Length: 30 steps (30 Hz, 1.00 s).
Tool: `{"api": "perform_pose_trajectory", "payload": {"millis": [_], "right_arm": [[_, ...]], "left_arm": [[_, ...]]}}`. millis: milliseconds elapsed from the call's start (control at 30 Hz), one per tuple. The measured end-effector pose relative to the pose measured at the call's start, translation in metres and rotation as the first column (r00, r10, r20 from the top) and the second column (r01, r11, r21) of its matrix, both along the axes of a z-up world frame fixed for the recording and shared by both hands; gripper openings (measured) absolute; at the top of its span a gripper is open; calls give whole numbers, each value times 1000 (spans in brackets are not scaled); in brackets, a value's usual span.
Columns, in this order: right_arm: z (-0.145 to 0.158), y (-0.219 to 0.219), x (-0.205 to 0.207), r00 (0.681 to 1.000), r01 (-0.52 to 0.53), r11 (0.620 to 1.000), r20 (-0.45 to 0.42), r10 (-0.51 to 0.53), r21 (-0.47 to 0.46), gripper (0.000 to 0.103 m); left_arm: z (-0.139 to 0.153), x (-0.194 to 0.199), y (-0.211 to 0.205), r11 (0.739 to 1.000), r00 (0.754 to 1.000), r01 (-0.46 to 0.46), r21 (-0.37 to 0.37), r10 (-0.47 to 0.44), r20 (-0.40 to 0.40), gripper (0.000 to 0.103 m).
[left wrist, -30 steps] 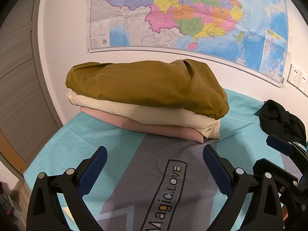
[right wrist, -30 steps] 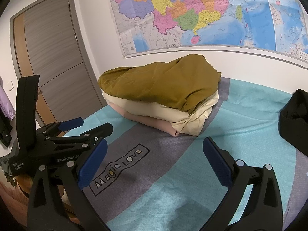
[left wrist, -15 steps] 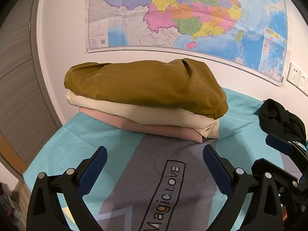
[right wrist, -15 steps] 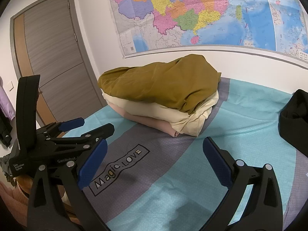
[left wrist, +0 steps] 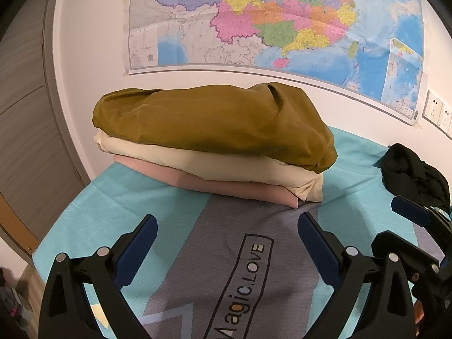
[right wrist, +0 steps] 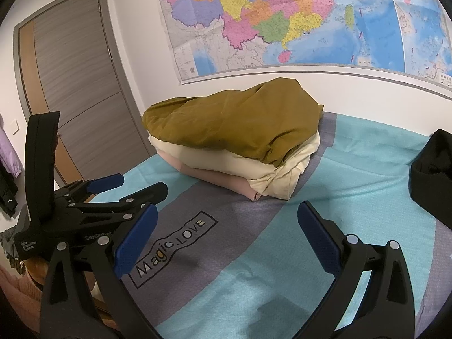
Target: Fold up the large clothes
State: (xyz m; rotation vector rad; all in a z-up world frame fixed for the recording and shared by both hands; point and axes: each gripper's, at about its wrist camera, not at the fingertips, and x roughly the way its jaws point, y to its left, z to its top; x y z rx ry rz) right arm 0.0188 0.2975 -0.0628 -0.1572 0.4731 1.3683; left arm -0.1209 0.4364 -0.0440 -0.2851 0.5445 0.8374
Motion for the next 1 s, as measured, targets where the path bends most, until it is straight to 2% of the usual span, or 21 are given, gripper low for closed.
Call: {"api": "perform_pose_trajectory", "payload": {"millis": [700, 867, 1000], "right_arm": [[-3, 4, 1, 1000, 4, 1000, -11, -4, -8, 98], [-3, 4, 3, 1000, 3, 1000, -17, -4, -10, 98], [-4, 1, 7, 1000, 14, 1000, -26, -15, -9, 98]], "left_arm": [[-4, 3, 5, 1000, 1000, 8, -20, -8, -5, 96], [-5, 5, 3, 1000, 1000, 5, 7, -5, -1, 96], [-6, 7, 3, 1000, 1000, 8, -4, -8, 12, 96]]}}
